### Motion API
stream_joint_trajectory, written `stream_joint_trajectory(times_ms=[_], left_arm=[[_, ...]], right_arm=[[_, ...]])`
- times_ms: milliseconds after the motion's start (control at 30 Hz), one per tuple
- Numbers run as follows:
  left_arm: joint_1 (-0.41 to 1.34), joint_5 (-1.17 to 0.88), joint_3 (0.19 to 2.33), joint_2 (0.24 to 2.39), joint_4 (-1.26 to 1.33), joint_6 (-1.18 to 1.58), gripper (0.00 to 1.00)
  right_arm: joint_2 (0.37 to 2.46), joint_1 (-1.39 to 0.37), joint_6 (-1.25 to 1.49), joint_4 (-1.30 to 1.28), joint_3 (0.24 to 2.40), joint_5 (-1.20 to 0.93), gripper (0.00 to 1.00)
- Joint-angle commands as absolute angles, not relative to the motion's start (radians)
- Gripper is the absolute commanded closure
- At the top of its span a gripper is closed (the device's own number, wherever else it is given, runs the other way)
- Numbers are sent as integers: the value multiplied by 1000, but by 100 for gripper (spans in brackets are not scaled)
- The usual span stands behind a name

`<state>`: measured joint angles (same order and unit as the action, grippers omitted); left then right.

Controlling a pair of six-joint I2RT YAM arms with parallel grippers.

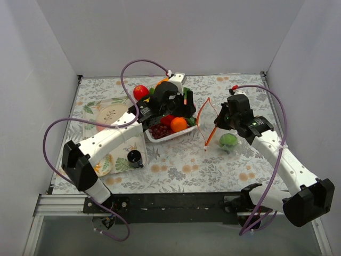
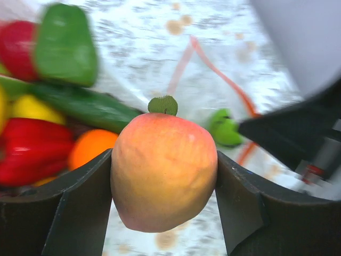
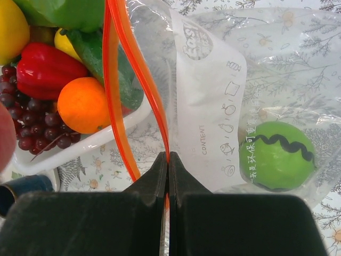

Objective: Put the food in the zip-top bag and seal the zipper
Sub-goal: Pick up the fake fruit from the bin, then place the fake fruit in the zipper food storage bag.

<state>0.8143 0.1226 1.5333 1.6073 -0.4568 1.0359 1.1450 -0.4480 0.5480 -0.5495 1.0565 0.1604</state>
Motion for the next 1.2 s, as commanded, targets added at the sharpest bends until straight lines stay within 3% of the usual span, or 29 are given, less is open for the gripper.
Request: stream_joint_trajectory(times_ms=[0, 233, 333, 400, 433, 600, 767, 1000, 1167], left_arm=[[825, -163, 1411, 1560, -243, 1273, 65], [870, -192, 1414, 1680, -98, 1361, 59], [879, -170, 1434, 1726, -94, 1371, 40], [884, -167, 1433, 1735, -86, 1373, 32], [884, -155, 1433, 1736, -86, 1373, 22], [884, -153, 1451, 1743, -83, 1356, 6], [884, -164, 1474, 1752, -87, 1353, 5], [884, -152, 1497, 1743, -95, 1348, 20], [873, -14, 1581, 1709, -201, 1231, 17]], right_arm=[[1140, -446, 563, -517, 1074, 160, 99], [1127, -446, 569, -532, 1092, 164, 99], [1120, -445, 572, -540, 1100, 167, 99], [1115, -445, 574, -543, 1101, 170, 99], [1112, -446, 572, -546, 1101, 175, 99], [1106, -445, 572, -549, 1100, 169, 99], [1101, -446, 575, -549, 1097, 172, 99], [1111, -446, 571, -555, 1108, 179, 99], [1118, -446, 548, -577, 1118, 250, 99]])
